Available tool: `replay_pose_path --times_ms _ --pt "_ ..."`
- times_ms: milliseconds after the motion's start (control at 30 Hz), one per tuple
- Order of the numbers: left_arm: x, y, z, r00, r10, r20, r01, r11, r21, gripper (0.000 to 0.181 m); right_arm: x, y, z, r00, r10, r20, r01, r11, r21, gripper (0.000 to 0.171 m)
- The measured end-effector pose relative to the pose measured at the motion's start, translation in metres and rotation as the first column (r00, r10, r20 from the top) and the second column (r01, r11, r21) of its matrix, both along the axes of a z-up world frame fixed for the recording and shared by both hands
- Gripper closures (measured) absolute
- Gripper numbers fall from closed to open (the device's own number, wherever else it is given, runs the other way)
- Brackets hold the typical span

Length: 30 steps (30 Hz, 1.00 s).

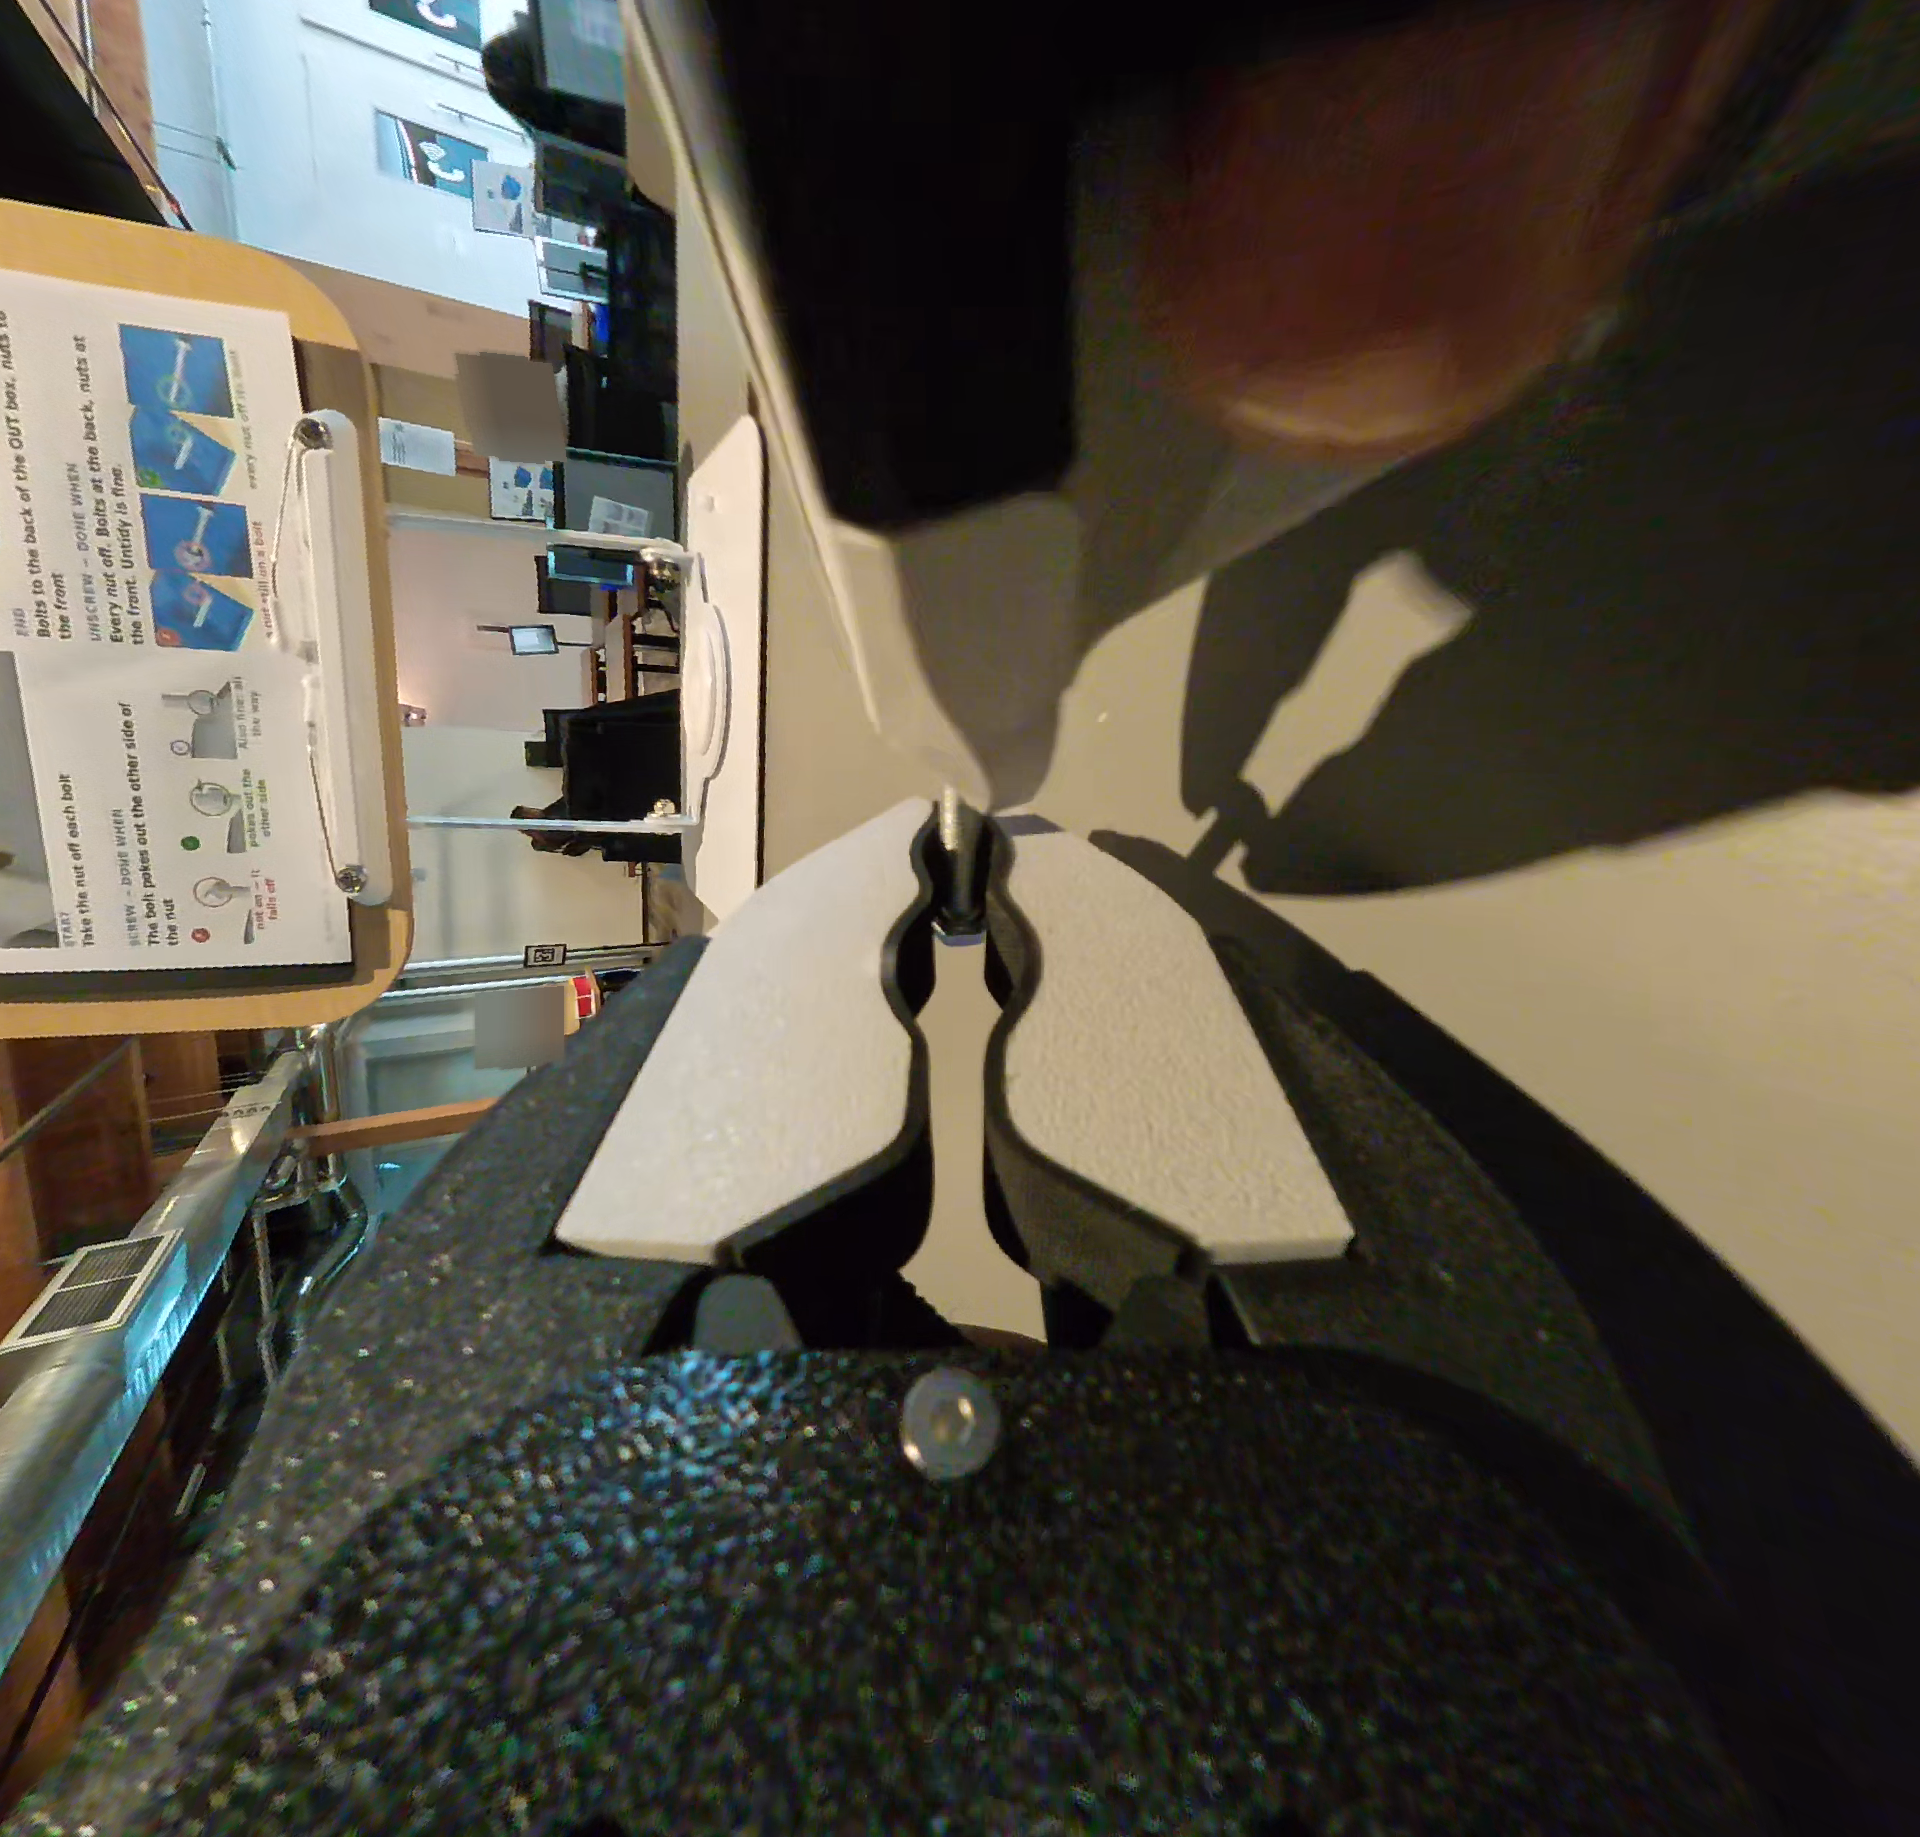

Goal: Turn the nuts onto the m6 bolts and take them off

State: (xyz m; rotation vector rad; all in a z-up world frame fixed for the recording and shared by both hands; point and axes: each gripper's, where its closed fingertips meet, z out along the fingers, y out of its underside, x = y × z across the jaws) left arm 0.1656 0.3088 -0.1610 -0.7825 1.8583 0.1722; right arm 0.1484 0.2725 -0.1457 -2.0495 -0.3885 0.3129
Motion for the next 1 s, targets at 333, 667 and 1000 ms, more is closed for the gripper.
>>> replay_pose_path --times_ms 333,667,1000 --pt "-0.001 0.0 0.002 1.0 0.002 0.019 -0.002 1.0 -0.026 0.177 0.013 0.0 0.011 0.936 0.082 0.343 -0.161 0.965 0.207 0.135" --pt "-0.001 -0.003 0.002 1.0 -0.004 0.021 0.005 1.0 -0.028 0.177 0.002 -0.005 0.007 0.744 0.053 0.666 -0.309 0.911 0.273 0.154" --pt "-0.002 -0.001 -0.002 1.0 0.004 0.006 -0.004 1.0 -0.029 0.177 0.002 0.0 0.001 0.996 0.006 -0.086 -0.006 1.0 -0.01 0.16"
